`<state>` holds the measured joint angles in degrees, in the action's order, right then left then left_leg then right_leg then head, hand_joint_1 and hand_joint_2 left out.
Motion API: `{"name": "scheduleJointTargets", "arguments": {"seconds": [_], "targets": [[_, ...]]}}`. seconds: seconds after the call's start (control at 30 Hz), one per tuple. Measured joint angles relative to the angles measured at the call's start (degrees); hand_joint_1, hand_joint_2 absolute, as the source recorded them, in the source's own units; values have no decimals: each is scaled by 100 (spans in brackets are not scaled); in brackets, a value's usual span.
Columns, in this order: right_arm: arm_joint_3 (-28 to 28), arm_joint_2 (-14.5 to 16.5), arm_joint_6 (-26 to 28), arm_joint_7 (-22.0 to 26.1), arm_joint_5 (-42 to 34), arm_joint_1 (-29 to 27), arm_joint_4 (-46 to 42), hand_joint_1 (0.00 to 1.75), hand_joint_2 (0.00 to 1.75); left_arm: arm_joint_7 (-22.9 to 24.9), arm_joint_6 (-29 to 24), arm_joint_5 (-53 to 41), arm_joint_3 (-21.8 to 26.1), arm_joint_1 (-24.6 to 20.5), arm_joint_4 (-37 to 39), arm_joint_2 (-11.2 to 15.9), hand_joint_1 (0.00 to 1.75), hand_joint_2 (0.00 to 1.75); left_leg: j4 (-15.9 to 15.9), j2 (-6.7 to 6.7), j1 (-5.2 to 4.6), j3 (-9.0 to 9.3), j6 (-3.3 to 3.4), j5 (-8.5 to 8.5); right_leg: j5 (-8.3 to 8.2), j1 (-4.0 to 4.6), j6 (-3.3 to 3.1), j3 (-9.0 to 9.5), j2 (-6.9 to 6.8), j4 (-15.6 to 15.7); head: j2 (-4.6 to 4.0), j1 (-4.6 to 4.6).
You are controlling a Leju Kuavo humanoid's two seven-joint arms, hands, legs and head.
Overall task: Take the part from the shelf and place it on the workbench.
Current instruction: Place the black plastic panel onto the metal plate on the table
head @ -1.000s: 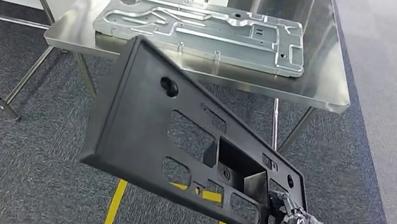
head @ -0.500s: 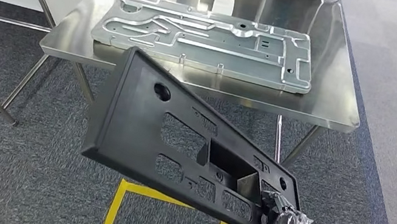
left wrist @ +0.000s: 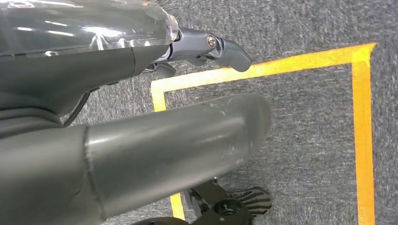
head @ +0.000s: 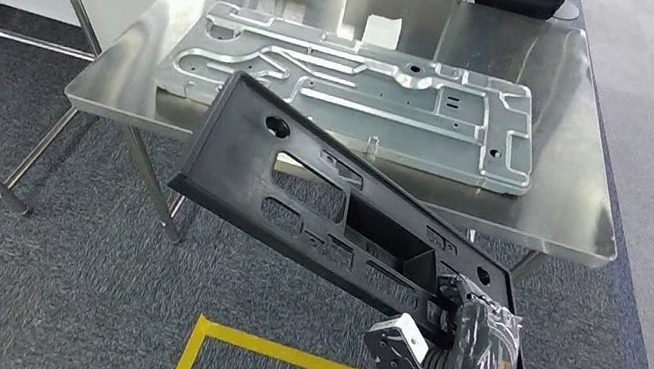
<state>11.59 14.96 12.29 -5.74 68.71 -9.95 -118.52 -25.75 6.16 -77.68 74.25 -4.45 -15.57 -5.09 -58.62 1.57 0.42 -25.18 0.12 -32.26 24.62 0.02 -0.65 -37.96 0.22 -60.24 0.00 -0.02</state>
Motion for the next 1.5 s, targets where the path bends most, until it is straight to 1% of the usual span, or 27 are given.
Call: {"name": "scheduleJointTargets", "arguments": {"seconds": [0.17, 0.27, 0.3, 0.33, 0.37, 0.47, 0.5, 0.53, 0.6, 0.67, 0.73, 0.8, 0.83, 0.87, 0.9, 0.97, 1.0, 1.03, 1.1, 1.17, 1.2, 1.27, 1.33, 1.37, 1.4, 1.47, 1.5], "targets": [[-5, -15, -14, -40, 142, 130, 69, 175, 175, 21, 4, -3, -1, -10, 7, 17, 0, 0, -149, -13, 0, -9, -39, 99, 33, -15, -50, 131, 4, 71, -1, 1], [33, -103, -81, -218, 906, 798, 522, 175, 175, 148, 23, -11, -3, -43, 32, 74, 0, 0, -1291, -80, 21, -957, -123, -319, 328, -32, -134, 592, 1, 175, -1, -37], [66, -140, -101, -260, 1190, 1014, 695, 175, 175, 186, 28, -11, -3, -42, 41, 91, 0, 0, -1510, -98, 22, -1289, -144, -539, 461, -33, -143, 753, 2, 185, -1, -50], [100, -163, -109, -263, 1337, 1105, 790, 175, 175, 200, 30, -11, -3, -30, 47, 96, 0, 0, -1367, -106, 22, -1386, -142, -595, 556, -32, -136, 872, 2, 185, -1, -52], [136, -182, -114, -265, 1436, 1177, 878, 175, 175, 209, 31, -11, -3, -20, 52, 99, 0, 0, -1117, -116, 21, -1435, -123, -456, 656, -29, -126, 994, -2, 186, -1, -51], [199, -228, -120, -270, 1515, 1302, 1079, 175, 175, 226, 33, -11, -3, 28, 64, 110, 0, 0, -376, -153, -14, -1448, -30, 744, 949, -11, -57, 1296, -7, 194, -1, -39], [213, -240, -121, -277, 1526, 1332, 1121, 175, 175, 232, 36, -11, -4, 37, 67, 114, 0, 0, -282, -153, -31, -1418, 2, 965, 1010, -10, -19, 1369, -5, 201, -1, -34], [231, -251, -123, -280, 1558, 1367, 1152, 175, 175, 237, 38, -11, -4, 32, 68, 121, 0, 0, -260, -143, -48, -1367, 32, 942, 1003, -10, 24, 1399, -3, 168, 0, -30], [298, -274, -143, -262, 1711, 1469, 1195, 175, 175, 239, 40, -7, -5, 2, 69, 135, 0, 0, -171, -114, -35, -1202, 109, 846, 778, -23, 94, 1217, -9, -241, 0, -28], [434, -336, -170, -255, 1923, 1603, 1266, 175, 175, 242, 42, 0, -5, -21, 69, 146, 0, 0, -62, -104, -14, -988, 170, 746, 566, -32, 147, 702, -9, -982, 0, -21], [636, -457, -178, -344, 2059, 1725, 1383, 175, 175, 248, 46, -3, -5, -23, 69, 151, 0, 0, 13, -94, -10, -767, 198, 611, 802, -46, 183, 168, -10, -1468, 0, -16], [882, -616, -175, -529, 2109, 1828, 1512, 175, 175, 255, 57, -10, -5, -15, 69, 154, 0, 0, 50, -56, -7, -526, 194, 441, 1278, -60, 201, -209, -13, -1499, 0, -15], [998, -690, -173, -621, 2117, 1871, 1563, 175, 175, 256, 64, -13, -5, -10, 69, 155, 0, 0, 57, -32, -6, -398, 184, 346, 1397, -63, 199, -319, -14, -1358, 0, -14], [1094, -755, -171, -693, 2118, 1906, 1604, 175, 175, 257, 74, -13, -5, -6, 70, 154, 0, 0, 60, -13, -6, -262, 173, 244, 1321, -62, 185, -379, -15, -1119, 0, -14], [1164, -806, -169, -732, 2118, 1928, 1636, 175, 175, 257, 83, -13, -5, 4, 73, 154, 0, 0, 68, 0, -5, -152, 160, 140, 972, -50, 151, -403, -16, -800, 0, -10], [1248, -891, -155, -763, 2118, 1949, 1712, 175, 175, 258, 98, -12, -6, 10, 95, 150, 0, 0, 77, 25, -20, 48, 117, -72, -15, -1, 65, -425, -6, -203, 0, -7], [1274, -923, -149, -770, 2118, 1952, 1746, 175, 175, 258, 102, -11, -7, 13, 105, 151, 0, 0, 103, 35, -25, 146, 85, -142, -342, 23, 18, -415, 3, -43, 0, -11], [1294, -947, -143, -775, 2119, 1960, 1776, 175, 175, 258, 106, -11, -7, 5, 115, 154, 0, 0, 98, 41, -31, 229, 49, -154, -437, 35, -24, -384, 13, 27, 0, -16], [1313, -964, -143, -773, 2124, 1980, 1794, 175, 175, 255, 108, -11, -8, -14, 117, 170, 0, 0, -104, 20, -27, 236, -11, -12, -315, 21, -109, -208, 27, 69, 0, -39], [1319, -971, -139, -757, 2127, 2002, 1808, 175, 175, 251, 107, -9, -9, -42, 119, 185, 0, 0, -750, -35, -18, -103, -59, 148, -219, -5, -171, 14, 23, 139, 0, -66], [1321, -973, -138, -746, 2127, 2001, 1820, 175, 175, 250, 107, -9, -9, -46, 119, 191, 0, 0, -1105, -64, -10, -340, -81, 90, -155, -13, -187, 117, 17, 169, 0, -73], [1325, -973, -134, -718, 2128, 1990, 1851, 175, 175, 249, 105, -12, -9, -36, 119, 201, 0, 0, -1501, -88, 2, -776, -124, -403, -5, -21, -198, 313, 24, 197, 0, -83], [1326, -973, -127, -689, 2128, 1975, 1884, 175, 175, 244, 105, -18, -9, -18, 119, 208, 0, 0, -1391, -106, 19, -1036, -159, -864, 165, -23, -190, 525, 38, 204, 0, -85], [1326, -973, -122, -676, 2128, 1968, 1899, 175, 175, 239, 105, -20, -9, -10, 119, 209, 0, 0, -1166, -113, 25, -1099, -167, -817, 254, -23, -181, 638, 42, 203, 0, -87], [1326, -973, -117, -667, 2127, 1961, 1913, 175, 175, 232, 105, -21, -9, 1, 119, 210, 0, 0, -859, -119, 29, -1129, -162, -504, 341, -22, -168, 732, 42, 205, 0, -90], [1325, -976, -101, -660, 2127, 1949, 1946, 175, 175, 223, 105, -22, -9, 32, 122, 214, 0, 0, -306, -128, 16, -1188, -116, 430, 488, -11, -124, 860, 56, 169, 0, -90], [1325, -978, -93, -659, 2127, 1941, 1961, 175, 175, 222, 105, -23, -9, 49, 125, 218, 0, 0, -171, -129, 3, -1210, -79, 766, 543, -4, -90, 873, 67, 151, -1, -85]]}}
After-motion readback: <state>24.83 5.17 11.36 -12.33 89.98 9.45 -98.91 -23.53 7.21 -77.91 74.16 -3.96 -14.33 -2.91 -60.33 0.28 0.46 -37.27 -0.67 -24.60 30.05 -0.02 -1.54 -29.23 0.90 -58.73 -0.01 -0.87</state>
